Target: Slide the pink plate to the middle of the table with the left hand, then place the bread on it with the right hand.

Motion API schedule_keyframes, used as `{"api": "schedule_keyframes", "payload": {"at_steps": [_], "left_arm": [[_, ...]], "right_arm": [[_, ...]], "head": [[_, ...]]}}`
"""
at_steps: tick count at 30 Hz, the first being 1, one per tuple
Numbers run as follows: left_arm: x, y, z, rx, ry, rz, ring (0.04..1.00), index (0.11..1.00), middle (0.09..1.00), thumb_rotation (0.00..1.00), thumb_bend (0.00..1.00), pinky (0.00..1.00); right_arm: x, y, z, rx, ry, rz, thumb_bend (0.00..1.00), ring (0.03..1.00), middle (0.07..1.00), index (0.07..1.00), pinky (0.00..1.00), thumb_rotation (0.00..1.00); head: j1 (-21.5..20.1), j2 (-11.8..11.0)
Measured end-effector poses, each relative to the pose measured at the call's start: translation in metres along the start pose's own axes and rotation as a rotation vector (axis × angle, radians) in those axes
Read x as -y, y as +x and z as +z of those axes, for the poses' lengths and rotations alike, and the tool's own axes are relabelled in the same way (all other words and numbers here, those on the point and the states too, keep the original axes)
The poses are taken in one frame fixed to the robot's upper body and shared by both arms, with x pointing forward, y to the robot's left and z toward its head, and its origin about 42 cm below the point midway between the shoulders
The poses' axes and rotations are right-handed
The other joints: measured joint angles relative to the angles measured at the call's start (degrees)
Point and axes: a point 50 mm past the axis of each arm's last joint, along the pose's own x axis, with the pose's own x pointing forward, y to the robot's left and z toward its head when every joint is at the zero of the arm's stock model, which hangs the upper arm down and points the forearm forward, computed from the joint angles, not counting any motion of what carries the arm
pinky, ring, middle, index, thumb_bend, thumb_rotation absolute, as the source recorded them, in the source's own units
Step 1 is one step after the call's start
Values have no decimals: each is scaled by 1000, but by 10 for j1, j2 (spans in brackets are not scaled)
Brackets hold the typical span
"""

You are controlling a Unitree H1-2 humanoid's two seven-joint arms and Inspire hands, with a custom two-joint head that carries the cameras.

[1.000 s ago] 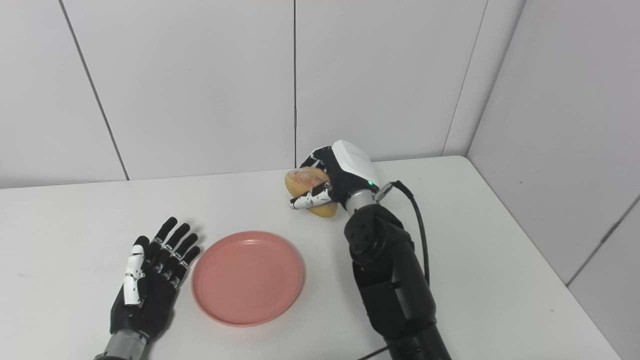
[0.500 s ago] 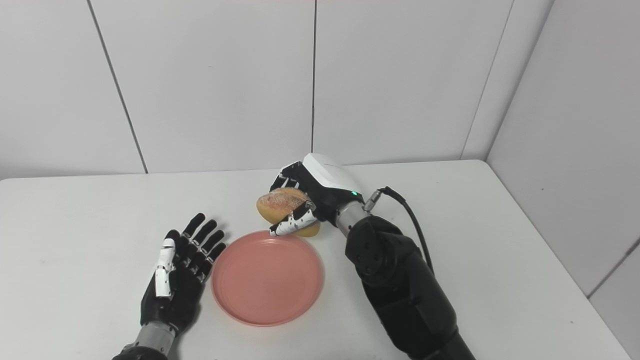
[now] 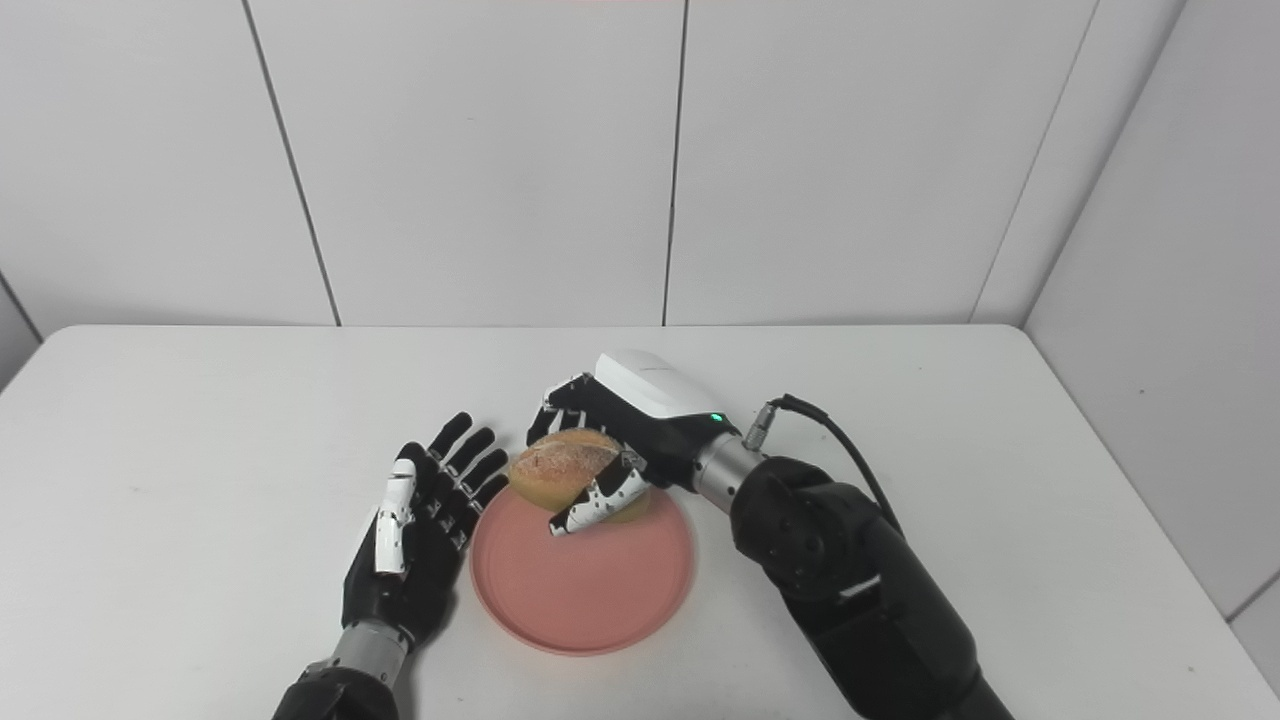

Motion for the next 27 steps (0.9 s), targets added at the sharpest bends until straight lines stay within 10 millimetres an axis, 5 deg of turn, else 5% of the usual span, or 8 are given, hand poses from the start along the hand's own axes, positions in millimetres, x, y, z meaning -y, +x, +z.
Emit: {"api": "schedule_keyframes", "payload": {"at_steps": [27], "left_arm": [[6, 1, -1, -1, -12, 20, 871, 852, 874, 1000, 410, 877]], "right_arm": [[-55, 11, -41, 50, -239, 19, 528, 355, 452, 504, 287, 0]], "head": [[15, 14]]}}
